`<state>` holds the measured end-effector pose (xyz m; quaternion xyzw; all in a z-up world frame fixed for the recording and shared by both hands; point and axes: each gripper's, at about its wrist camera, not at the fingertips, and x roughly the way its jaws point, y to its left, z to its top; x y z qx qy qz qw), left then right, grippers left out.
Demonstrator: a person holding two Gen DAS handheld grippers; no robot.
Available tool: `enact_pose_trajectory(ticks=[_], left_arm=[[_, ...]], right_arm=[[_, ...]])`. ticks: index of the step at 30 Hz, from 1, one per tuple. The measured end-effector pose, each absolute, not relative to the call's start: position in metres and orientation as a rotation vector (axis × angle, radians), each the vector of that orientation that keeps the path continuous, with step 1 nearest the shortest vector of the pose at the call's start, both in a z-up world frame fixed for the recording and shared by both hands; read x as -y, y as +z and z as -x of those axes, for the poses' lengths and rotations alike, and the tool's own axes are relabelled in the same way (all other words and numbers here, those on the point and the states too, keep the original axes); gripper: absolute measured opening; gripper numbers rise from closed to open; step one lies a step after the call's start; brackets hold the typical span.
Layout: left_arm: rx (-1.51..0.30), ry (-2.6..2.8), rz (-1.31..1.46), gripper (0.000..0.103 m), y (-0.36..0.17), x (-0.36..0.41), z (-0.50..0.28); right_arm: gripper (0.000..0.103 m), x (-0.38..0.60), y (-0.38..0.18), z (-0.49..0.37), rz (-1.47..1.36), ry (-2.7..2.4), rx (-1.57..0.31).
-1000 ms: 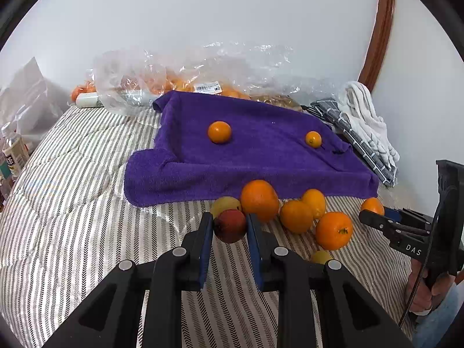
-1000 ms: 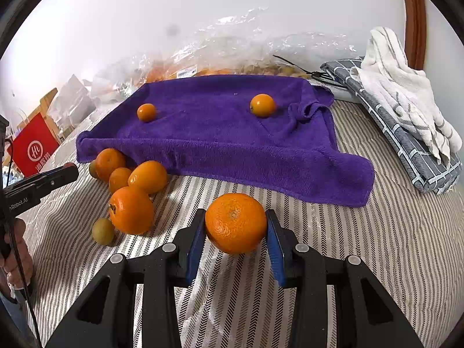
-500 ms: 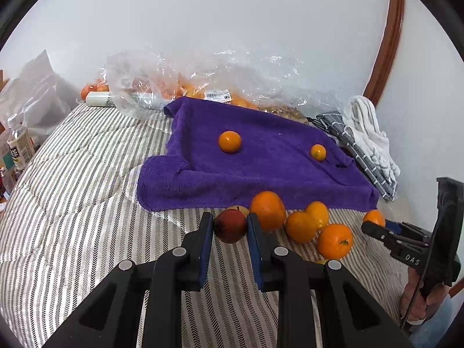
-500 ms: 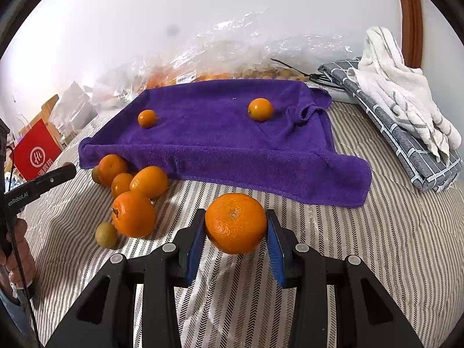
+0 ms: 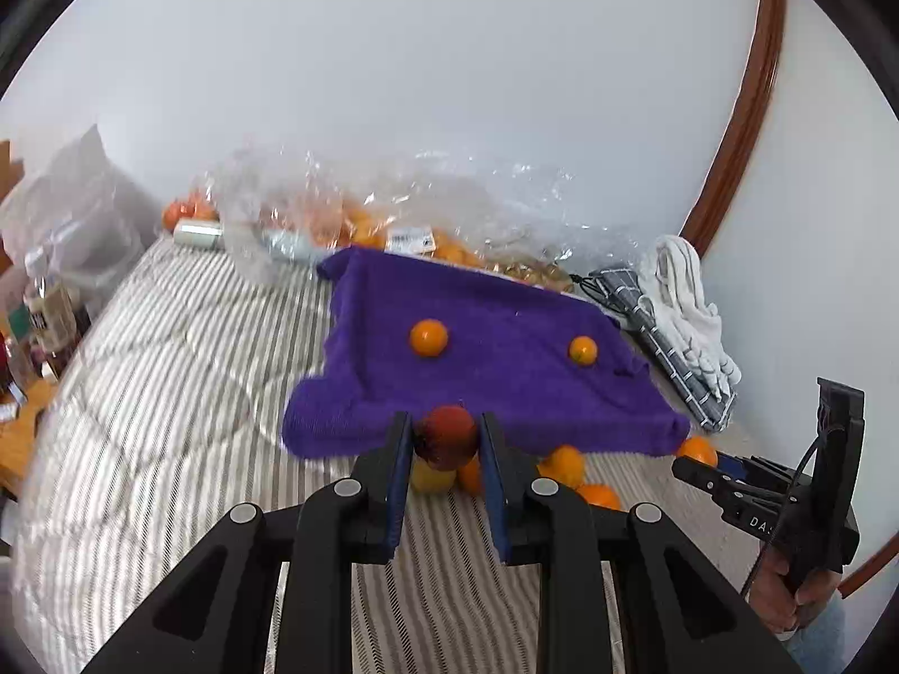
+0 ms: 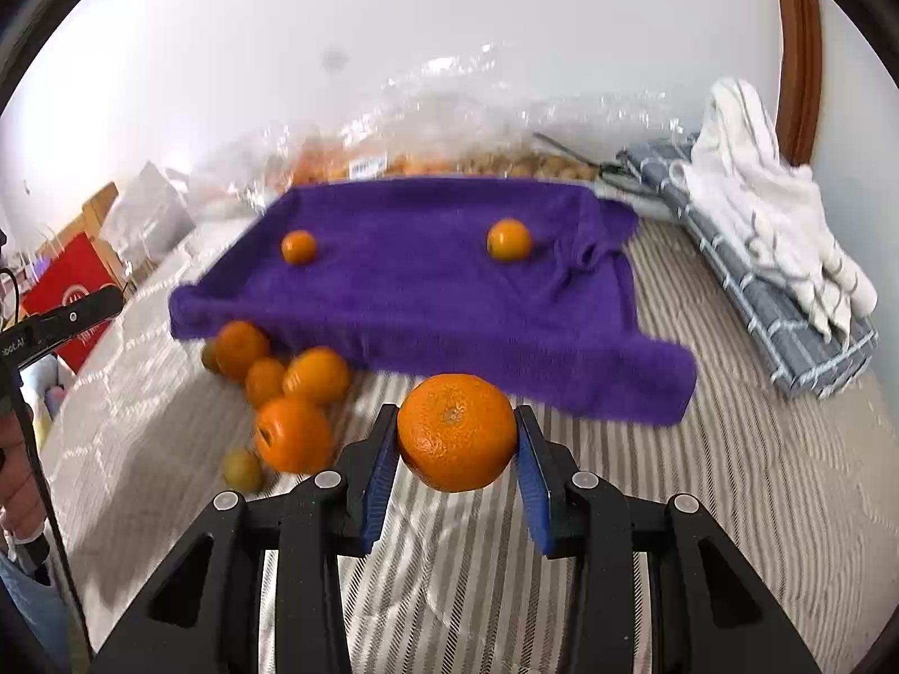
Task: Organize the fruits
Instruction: 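Lift both held fruits and carry them over the purple towel, then lower the large orange and red fruit toward the towel surface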
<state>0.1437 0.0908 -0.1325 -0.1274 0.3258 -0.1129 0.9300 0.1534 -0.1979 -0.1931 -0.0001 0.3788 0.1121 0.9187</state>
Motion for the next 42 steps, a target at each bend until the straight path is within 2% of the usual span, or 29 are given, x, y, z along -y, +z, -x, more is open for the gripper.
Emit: enact_pose_trajectory(ticks=[8, 14, 22, 28, 42], left_arm=[[-0.638, -0.209, 0.232, 0.023, -0.097, -0.082, -0.175], [-0.625, -0.153, 0.219, 0.023, -0.098, -0.080, -0.218], [-0.639, -0.131, 0.231, 0.023, -0.125, -0.078, -0.252], [-0.728, -0.163, 0.263, 0.023, -0.155, -0.080, -0.260], [-0.745, -0.124, 0.225, 0.023, -0.171, -0.076, -0.263]], right_arm=[[0.040, 0.193, -0.149, -0.174, 0.030, 0.224, -0.687], [0.040, 0.193, -0.141, -0.214, -0.007, 0.231, -0.660], [0.040, 0.196, -0.157, -0.255, -0.047, 0.207, -0.666], [0.040, 0.204, -0.192, -0.270, -0.069, 0.213, -0.739], [0.040, 0.202, -0.209, -0.273, -0.026, 0.172, -0.759]])
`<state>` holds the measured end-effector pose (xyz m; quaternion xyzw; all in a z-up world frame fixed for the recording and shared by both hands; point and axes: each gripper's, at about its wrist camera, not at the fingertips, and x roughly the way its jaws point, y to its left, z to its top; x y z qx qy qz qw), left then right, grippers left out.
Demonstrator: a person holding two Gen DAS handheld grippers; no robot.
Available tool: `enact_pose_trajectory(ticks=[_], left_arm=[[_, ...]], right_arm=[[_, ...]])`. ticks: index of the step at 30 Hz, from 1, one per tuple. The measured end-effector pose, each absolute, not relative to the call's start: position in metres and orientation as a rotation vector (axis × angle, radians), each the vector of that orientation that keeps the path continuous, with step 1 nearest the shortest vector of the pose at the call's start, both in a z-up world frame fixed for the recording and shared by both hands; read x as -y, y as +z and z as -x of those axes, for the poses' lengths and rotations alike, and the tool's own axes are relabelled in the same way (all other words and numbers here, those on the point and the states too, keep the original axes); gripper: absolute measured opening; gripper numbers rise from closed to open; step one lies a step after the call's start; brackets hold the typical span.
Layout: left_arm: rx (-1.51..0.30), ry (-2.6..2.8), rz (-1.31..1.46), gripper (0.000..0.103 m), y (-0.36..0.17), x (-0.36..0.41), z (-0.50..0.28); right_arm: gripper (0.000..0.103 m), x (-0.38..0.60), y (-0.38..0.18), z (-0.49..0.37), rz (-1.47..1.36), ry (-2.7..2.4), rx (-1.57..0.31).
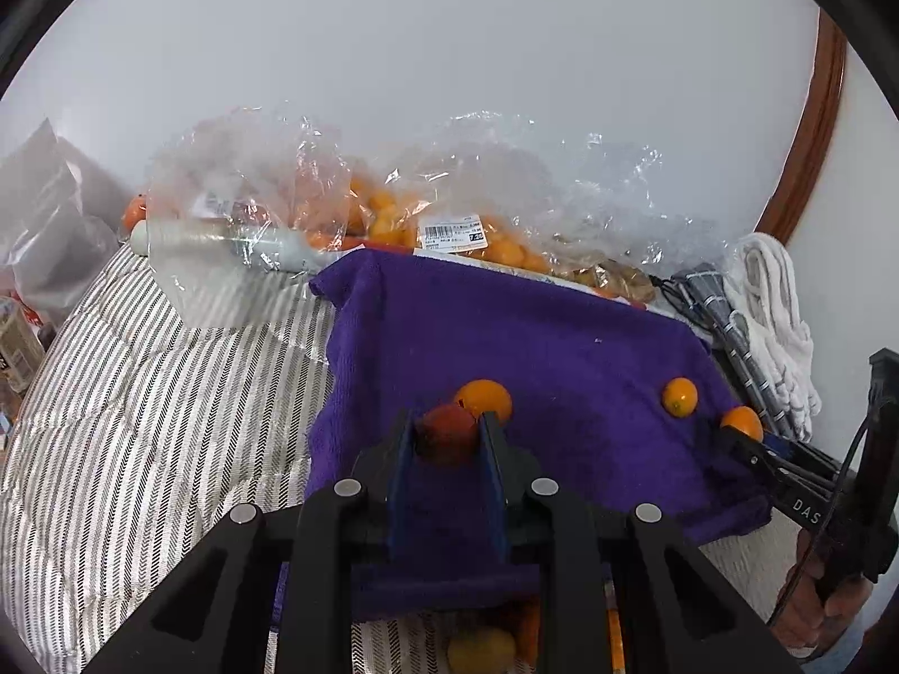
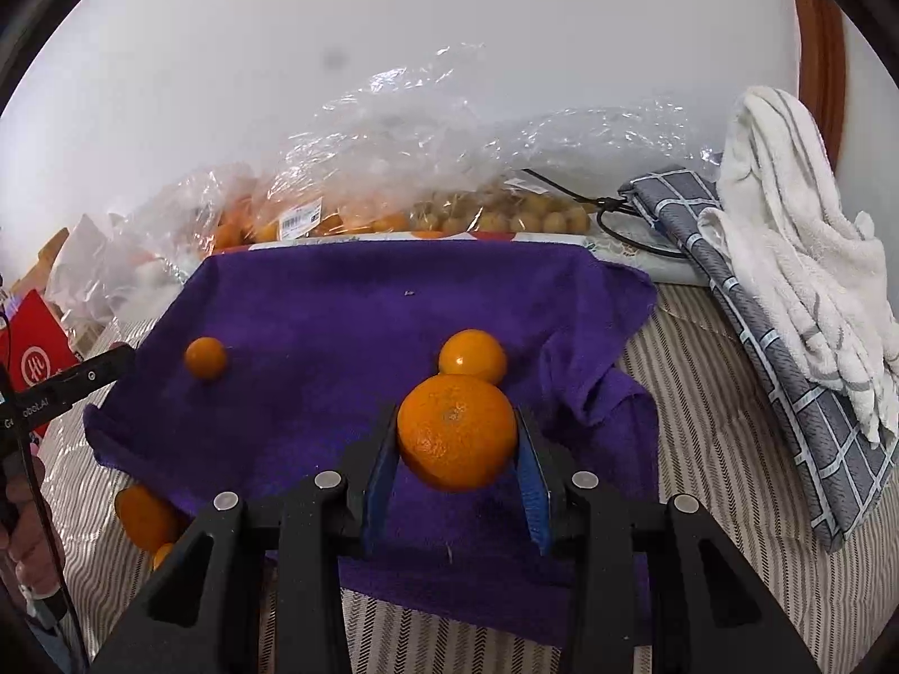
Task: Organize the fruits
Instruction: 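Lower the large orange and red fruit toward the towel surface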
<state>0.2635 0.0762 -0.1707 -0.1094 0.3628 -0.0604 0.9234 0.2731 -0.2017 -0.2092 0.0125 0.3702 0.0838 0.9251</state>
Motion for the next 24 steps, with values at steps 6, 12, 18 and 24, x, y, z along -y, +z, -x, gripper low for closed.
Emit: enact_pose_trajectory(ticks=[6, 12, 18, 24], left_arm=[[-0.758, -0.122, 0.217, 0.023, -0.174, -0.075, -0.266], [-0.765, -0.113, 0.203, 0.023, -0.178, -0.073, -0.267], [-0.779, -0.108, 0.183, 0.023, -0.179, -0.069, -0.268], [-0.802, -0.105, 0.173, 0.023, -0.183, -0.067, -0.269]], right_arm=[[0.040, 0.198, -0.216, -0.276, -0.012, 0.163, -0.783], [0.040, 0.196, -0.220, -0.277, -0.004, 0.161, -0.794], [0.040, 0.192, -0.224, -0.277, 0.014, 0.159, -0.809], [0.040, 0.187, -0.228, -0.280, 0.038, 0.156, -0.829]])
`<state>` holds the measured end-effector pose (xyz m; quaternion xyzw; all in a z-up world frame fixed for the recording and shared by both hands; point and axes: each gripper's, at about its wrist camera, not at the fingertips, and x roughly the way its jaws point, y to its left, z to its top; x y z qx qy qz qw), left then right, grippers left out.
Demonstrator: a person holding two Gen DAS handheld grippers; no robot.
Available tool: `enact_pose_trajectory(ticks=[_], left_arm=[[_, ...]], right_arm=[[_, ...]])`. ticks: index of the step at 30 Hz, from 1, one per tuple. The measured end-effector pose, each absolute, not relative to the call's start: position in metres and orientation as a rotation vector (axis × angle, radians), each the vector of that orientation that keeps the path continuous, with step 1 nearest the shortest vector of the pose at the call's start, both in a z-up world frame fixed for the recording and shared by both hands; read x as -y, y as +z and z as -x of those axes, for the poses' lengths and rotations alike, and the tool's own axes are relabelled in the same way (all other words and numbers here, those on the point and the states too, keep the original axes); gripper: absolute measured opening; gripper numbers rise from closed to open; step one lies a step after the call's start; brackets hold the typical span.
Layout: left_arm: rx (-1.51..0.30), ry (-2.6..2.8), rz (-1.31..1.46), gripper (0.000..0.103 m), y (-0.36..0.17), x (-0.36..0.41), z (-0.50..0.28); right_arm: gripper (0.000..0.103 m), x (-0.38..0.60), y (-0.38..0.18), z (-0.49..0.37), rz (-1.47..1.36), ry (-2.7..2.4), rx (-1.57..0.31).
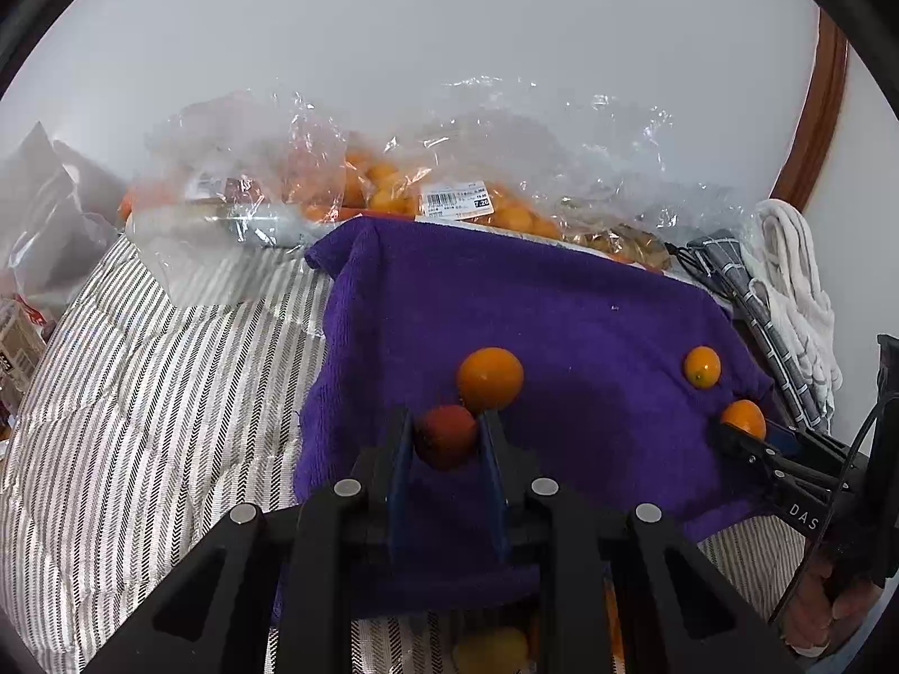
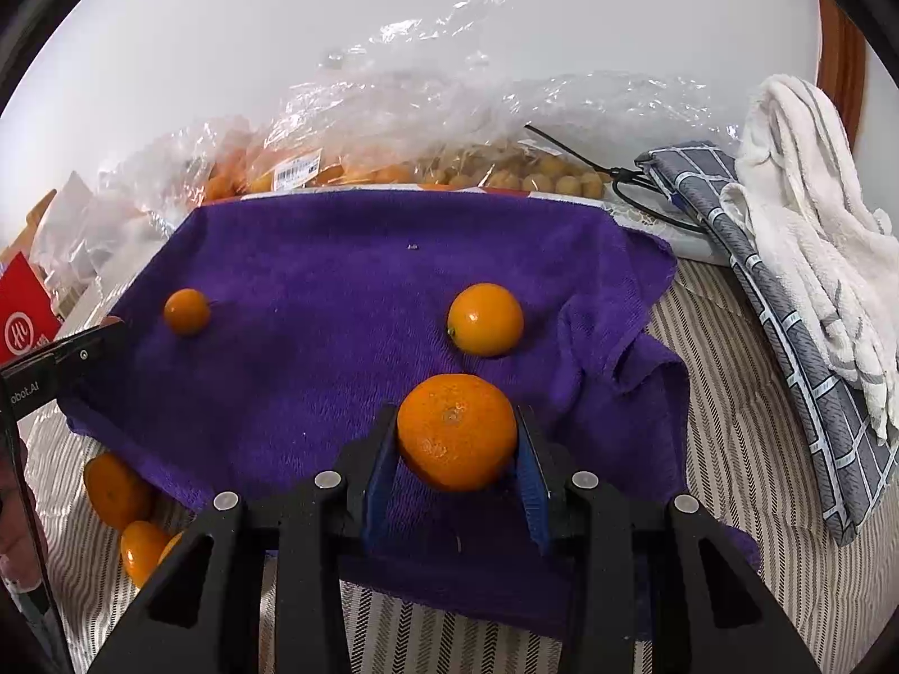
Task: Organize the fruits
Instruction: 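Lower the large orange and red fruit toward the towel surface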
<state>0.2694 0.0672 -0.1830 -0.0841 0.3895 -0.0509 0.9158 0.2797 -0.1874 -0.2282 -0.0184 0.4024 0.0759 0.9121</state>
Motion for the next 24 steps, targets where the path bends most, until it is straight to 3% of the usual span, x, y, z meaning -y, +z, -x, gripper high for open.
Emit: enact_pose_trajectory(ticks=[24], left_arm=[[-0.846, -0.105, 0.136, 0.023, -0.1888, -0.0632, -0.2727]], right_arm=[[0.045, 0.1844, -0.2312, -0.2781, 0.081, 0.131, -0.837]])
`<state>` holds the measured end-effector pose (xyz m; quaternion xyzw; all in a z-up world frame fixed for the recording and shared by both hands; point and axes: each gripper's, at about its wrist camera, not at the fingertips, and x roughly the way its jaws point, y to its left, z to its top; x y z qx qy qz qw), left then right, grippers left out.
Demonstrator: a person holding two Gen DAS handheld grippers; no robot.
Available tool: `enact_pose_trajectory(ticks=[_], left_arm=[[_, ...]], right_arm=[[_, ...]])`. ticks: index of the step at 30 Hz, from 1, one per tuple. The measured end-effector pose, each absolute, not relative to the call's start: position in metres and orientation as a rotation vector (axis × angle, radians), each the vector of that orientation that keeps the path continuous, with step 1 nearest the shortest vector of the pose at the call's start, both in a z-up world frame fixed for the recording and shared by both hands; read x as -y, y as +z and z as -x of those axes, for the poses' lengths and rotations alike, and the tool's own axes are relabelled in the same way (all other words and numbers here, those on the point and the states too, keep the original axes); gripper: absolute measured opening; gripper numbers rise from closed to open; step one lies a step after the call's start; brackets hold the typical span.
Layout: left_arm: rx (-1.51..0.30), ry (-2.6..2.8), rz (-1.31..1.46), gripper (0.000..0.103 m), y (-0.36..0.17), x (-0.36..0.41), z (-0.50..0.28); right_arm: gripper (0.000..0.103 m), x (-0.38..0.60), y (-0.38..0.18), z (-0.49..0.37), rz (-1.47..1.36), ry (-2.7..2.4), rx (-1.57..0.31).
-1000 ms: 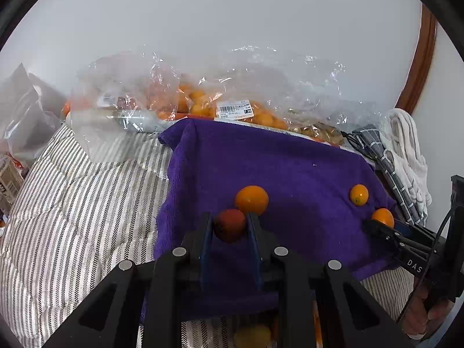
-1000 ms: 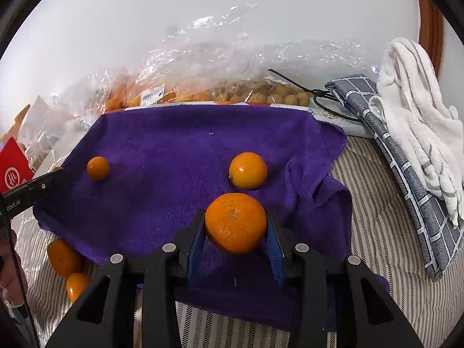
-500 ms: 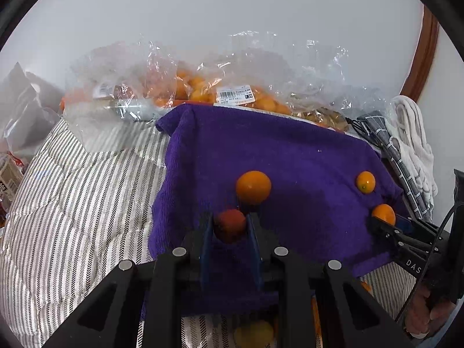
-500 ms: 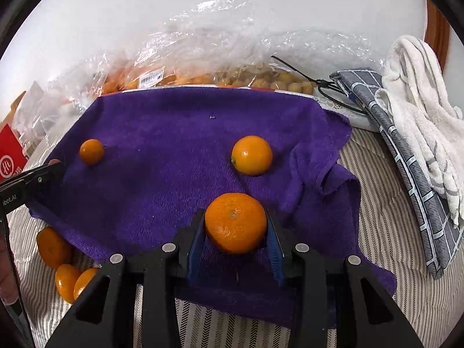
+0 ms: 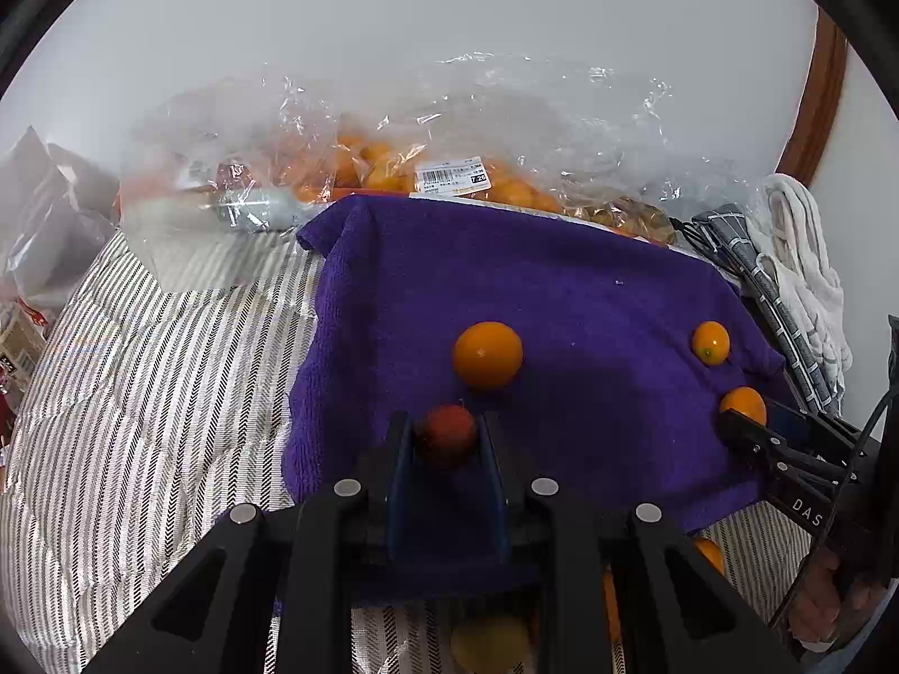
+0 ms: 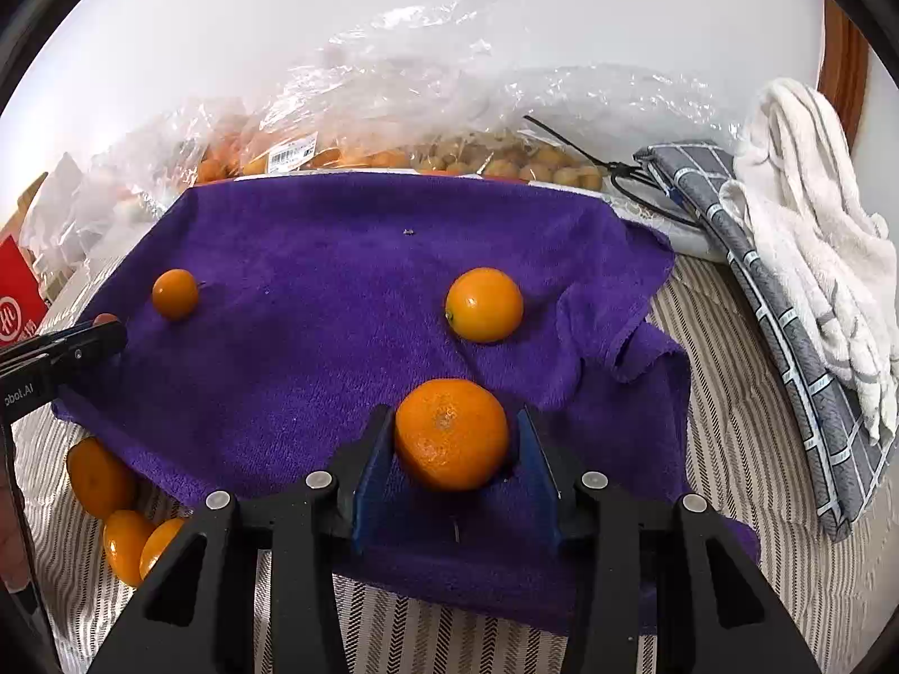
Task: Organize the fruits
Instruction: 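Lower the large orange and red fruit toward the towel surface, then open the right tool to release the orange while the left tool releases the red fruit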
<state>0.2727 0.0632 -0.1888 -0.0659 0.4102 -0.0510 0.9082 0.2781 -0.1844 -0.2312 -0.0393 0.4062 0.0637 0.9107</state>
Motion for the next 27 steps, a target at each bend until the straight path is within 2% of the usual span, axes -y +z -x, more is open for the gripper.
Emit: enact_pose_trajectory(ticks=[13, 15, 17, 20, 27], left_arm=[[-0.852, -0.100, 0.131, 0.023, -0.189, -0.063, -0.272], [-0.851, -0.106, 0.134, 0.028, -0.189, -0.063, -0.272], [-0.845, -0.117, 0.140, 0.035, -0.188, -0.063, -0.272], [-0.823, -0.121, 0.146, 0.043, -0.185, -0.063, -0.269], [-0.800, -0.120, 0.164, 0.044, -0.182, -0.066, -0.267]], right_arm=[[0.045, 0.185, -0.224, -0.272, 0.080, 0.136, -0.801], [0.050, 0.185, -0.221, -0.271, 0.069, 0.136, -0.797], [0.061, 0.185, -0.219, -0.270, 0.067, 0.138, -0.785], [0.069, 0.183, -0.215, -0.267, 0.080, 0.140, -0.765], [0.069, 0.181, -0.212, -0.263, 0.087, 0.140, -0.749]])
